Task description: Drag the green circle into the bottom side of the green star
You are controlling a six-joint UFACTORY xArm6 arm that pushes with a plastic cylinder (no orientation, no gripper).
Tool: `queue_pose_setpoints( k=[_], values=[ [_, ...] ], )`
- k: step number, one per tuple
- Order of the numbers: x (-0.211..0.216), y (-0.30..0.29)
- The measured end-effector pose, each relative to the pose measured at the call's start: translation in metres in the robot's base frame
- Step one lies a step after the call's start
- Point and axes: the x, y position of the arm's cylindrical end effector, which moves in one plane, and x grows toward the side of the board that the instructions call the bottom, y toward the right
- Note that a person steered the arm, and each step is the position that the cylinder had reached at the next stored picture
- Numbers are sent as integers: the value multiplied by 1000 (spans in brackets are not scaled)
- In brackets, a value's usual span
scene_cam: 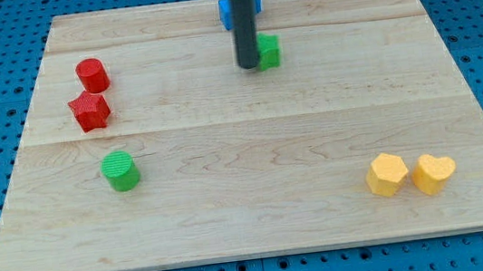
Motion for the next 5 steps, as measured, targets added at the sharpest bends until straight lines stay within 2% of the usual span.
queue_pose_setpoints(
  k=[1,2,3,4,5],
  values=[
    [3,29],
    [-37,44],
    [-65,92],
    [-78,114],
    [-5,109]
  ],
)
